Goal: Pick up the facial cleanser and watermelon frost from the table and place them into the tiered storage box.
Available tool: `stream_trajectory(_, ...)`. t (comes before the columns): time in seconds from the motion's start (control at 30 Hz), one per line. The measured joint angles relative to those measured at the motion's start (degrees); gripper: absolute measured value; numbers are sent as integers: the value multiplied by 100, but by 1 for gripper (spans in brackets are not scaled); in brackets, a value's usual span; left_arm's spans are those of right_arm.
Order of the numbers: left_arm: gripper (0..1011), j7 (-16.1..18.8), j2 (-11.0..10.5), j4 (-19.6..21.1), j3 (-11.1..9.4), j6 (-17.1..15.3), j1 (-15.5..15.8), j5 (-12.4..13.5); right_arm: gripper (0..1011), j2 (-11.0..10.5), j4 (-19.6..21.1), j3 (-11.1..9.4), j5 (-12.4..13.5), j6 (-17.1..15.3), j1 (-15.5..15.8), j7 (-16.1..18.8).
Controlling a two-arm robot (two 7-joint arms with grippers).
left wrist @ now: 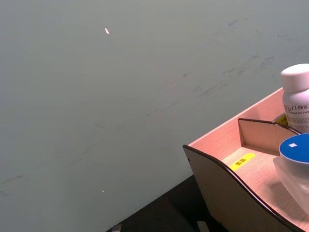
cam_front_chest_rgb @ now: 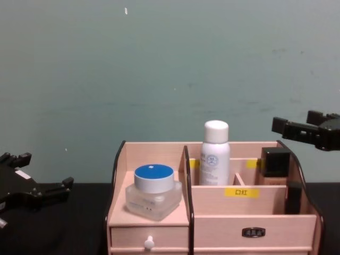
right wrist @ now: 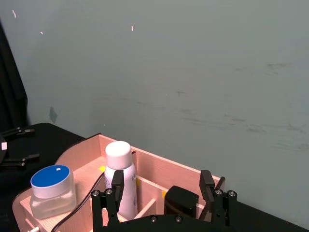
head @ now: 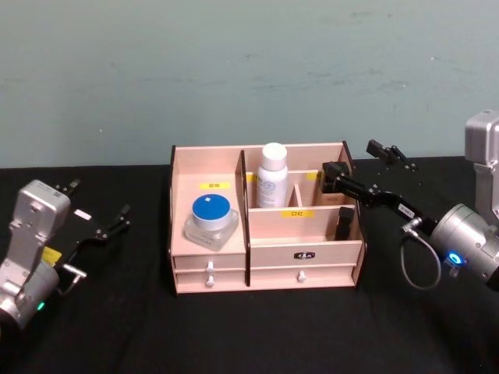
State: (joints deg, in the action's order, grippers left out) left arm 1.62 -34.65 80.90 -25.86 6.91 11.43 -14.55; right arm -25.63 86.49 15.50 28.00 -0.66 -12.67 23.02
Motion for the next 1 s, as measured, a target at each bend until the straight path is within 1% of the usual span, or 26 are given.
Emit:
stream_trajectory(0.37, 1010, 0, 0, 0, 0, 0, 0, 0, 1002, 35, -113, 74, 3, -32, -126, 142)
stream_trajectory(1.0, 1010, 0, 0, 0, 0, 0, 1, 0, 1002, 36, -104, 66, 11, -25, -114, 126)
